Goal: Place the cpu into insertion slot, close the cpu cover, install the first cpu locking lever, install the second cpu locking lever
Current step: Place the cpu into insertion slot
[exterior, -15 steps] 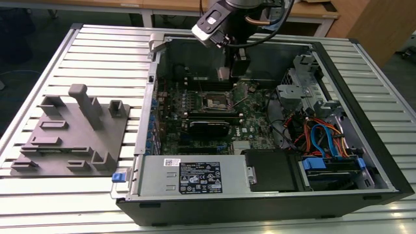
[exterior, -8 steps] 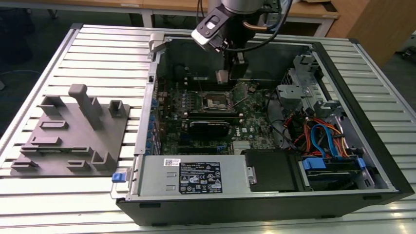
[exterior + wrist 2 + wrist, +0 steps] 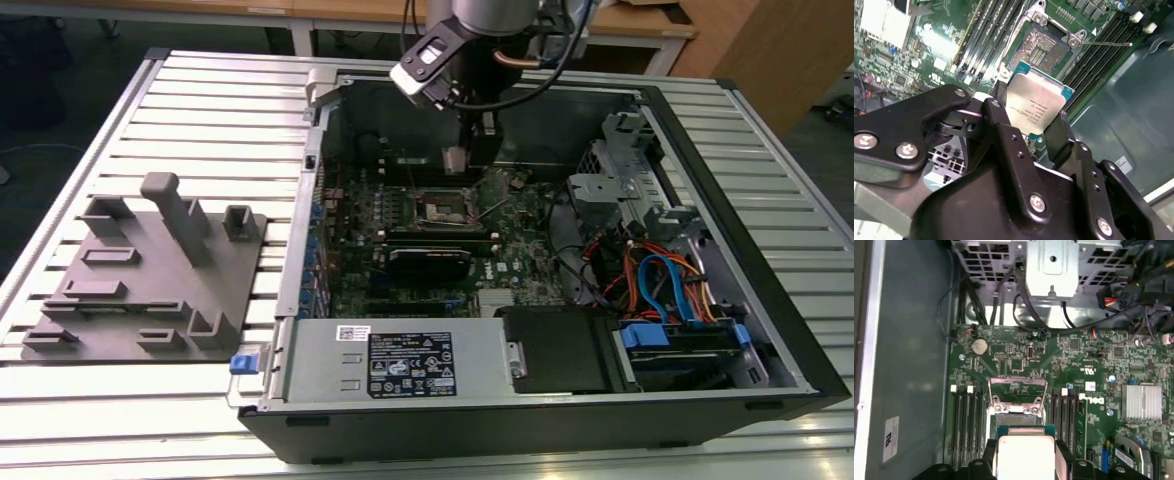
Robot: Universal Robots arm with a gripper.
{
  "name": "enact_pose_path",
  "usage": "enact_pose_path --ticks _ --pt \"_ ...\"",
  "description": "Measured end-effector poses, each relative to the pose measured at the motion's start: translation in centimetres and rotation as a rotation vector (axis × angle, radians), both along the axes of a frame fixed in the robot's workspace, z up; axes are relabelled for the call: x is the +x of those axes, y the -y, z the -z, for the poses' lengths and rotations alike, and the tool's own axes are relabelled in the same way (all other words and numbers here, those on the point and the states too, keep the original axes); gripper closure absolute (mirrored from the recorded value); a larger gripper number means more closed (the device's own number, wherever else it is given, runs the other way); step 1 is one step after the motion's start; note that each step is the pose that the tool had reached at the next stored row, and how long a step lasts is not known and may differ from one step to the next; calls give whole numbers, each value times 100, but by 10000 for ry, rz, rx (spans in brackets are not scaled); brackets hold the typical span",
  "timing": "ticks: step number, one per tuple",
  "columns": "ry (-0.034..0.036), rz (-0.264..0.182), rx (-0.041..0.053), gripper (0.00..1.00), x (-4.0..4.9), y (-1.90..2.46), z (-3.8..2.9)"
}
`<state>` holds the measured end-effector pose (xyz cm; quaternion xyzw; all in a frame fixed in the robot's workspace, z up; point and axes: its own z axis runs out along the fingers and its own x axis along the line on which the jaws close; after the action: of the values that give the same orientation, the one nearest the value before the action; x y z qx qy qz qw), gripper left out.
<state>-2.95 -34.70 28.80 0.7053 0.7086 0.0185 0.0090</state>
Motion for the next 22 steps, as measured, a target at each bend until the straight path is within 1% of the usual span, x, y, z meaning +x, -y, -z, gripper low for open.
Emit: enact_pose_path --ticks 3,14,16,19,22 --pt "-1 158 -3 46 -1 0 8" --pt "0 197 -1 46 -1 0 10" --pt "13 200 0 46 -5 0 11" --pt "14 197 24 46 -5 0 34" --pt "15 43 29 46 -13 0 86"
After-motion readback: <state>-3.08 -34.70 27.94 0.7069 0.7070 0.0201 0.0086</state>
